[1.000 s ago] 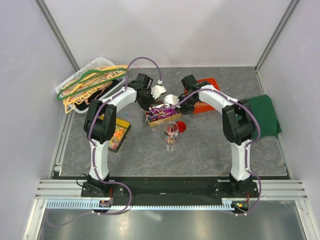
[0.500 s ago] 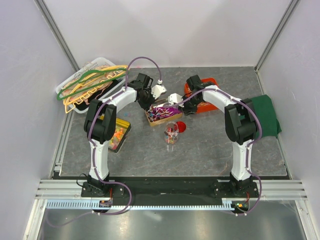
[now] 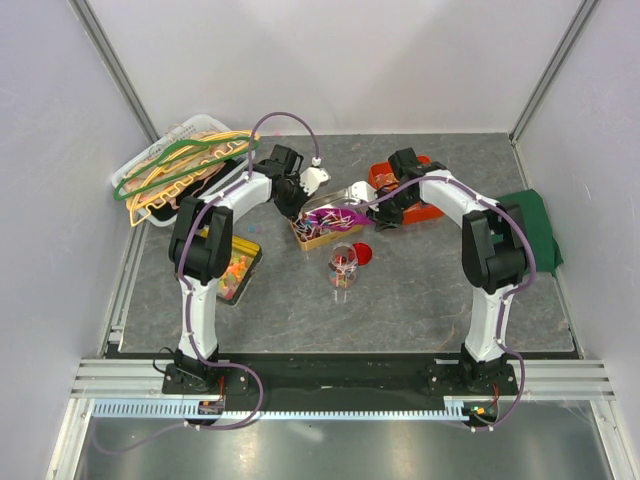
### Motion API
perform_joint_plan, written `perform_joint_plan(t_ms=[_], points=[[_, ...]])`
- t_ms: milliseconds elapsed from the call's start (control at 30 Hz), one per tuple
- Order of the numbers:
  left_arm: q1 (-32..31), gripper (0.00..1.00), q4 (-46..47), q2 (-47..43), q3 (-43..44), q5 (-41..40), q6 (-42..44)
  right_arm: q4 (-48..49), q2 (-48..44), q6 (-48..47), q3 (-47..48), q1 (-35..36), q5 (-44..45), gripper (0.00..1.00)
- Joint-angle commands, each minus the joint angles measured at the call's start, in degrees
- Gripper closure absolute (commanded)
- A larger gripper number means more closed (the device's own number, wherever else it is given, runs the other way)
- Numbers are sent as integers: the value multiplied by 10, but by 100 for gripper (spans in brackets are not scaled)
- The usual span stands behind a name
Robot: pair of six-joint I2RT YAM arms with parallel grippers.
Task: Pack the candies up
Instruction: Scoop the fake candies from the storage box, then place the fake candies in the packing bottle.
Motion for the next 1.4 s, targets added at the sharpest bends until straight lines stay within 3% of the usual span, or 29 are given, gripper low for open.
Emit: perform_joint_plan(t_ms=[0, 567, 933, 1000, 1067, 1133, 1200, 1367], points=[[27, 98, 47, -1, 40, 9, -41, -45, -34, -10, -25, -7, -47, 100], [51, 98, 39, 5, 29, 7, -42, -30, -70, 6, -44, -52, -94, 100], [52, 98, 48, 16, 12, -41, -41, -38, -118, 16, -38, -72, -89, 100], [54, 91, 49, 16, 8, -41, -44, -51, -126, 5, -36, -73, -81, 100], [56, 75, 50, 15, 7, -40, -46, -73, -139, -2, -35, -73, -69, 100], [57, 68, 51, 11, 2, -39, -47, -91, -151, -17, -29, -72, -60, 100], [59, 55, 53, 7, -1, -38, -48, -115, -161, -30, -29, -74, -48, 100], [67, 44, 55, -8, -4, -28, -54, -146, -205, -42, -42, -74, -33, 100]])
